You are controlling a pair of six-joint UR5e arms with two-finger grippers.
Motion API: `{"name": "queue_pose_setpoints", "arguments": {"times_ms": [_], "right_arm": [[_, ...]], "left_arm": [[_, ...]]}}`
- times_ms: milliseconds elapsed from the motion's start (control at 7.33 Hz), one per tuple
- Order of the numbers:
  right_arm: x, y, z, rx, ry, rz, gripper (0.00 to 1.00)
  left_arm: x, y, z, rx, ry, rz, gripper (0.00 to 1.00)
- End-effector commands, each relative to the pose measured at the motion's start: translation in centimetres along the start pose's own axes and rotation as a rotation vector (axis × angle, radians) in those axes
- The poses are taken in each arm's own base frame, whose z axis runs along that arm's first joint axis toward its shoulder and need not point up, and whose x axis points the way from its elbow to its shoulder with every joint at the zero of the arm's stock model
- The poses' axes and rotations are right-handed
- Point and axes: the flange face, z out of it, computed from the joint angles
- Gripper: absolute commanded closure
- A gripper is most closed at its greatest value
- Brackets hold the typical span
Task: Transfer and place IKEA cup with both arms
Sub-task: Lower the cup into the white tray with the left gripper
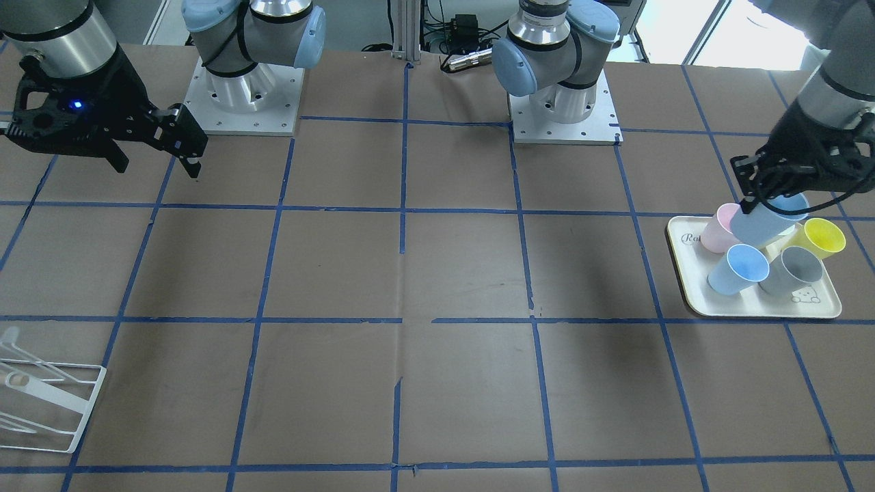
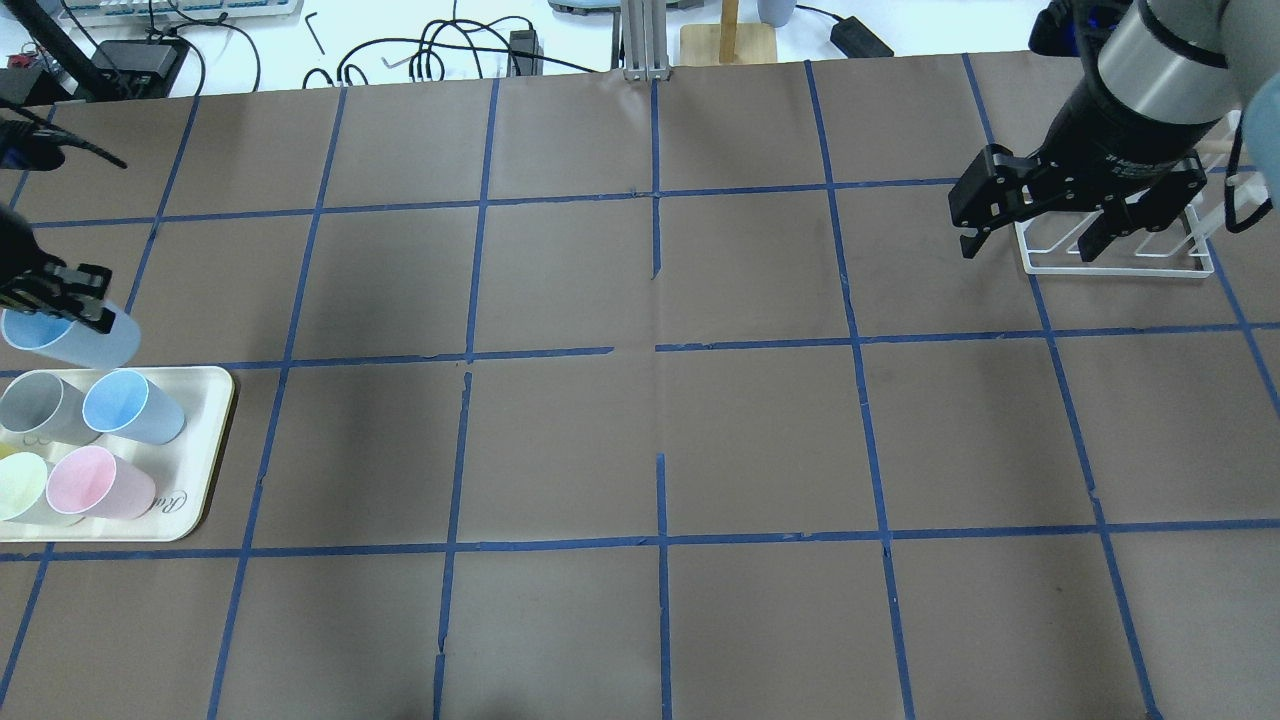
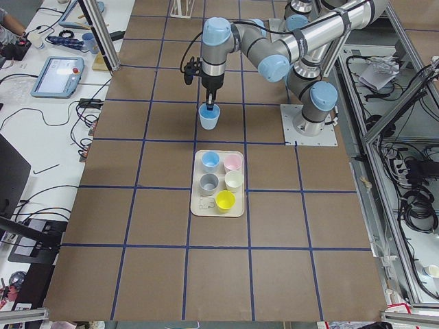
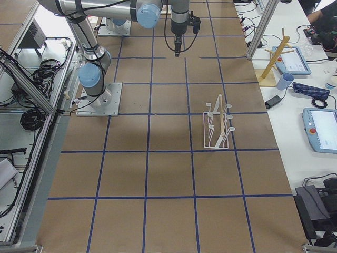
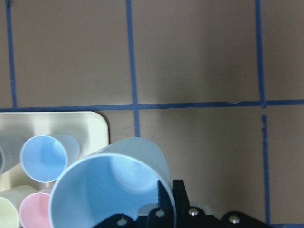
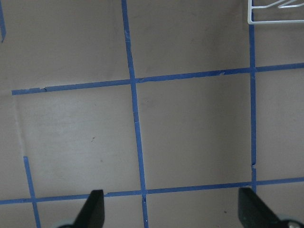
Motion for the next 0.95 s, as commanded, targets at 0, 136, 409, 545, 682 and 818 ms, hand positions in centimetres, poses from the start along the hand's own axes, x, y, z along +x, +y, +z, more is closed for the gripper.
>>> {"name": "queue_pose_setpoints", "arguments": {"times_ms": [0,136,409,545,682,818], "right_arm": [[-2.6,1.3,0.5,-0.036,0.006,-0.045,0.0],[-3.6,1.9,0.1,-0.035,0.002,-0.065,0.0],[-4.9,3.3,0.2,-0.082,-0.026,-0.091,0.0],[-5.4,4.2,-0.2,-0.074,-0.01,-0.107,0.0],[-5.4,5.3,-1.4,-0.055,-0.012,-0.111,0.0],[-5.3,6.6,-2.0,-0.066,-0.008,-0.121,0.0]], "left_arm": [[-11.2,2.3,2.8,-0.027,0.026,0.075,1.0],[-15.6,1.6,4.3,-0.029,0.046,0.104,1.0],[-22.7,-0.2,7.9,-0.052,0.098,0.109,1.0],[-24.4,-1.3,10.1,-0.062,0.122,0.109,1.0],[-25.9,-2.4,11.9,-0.055,0.144,0.106,1.0],[-27.1,-2.5,13.7,-0.071,0.161,0.097,1.0]]}}
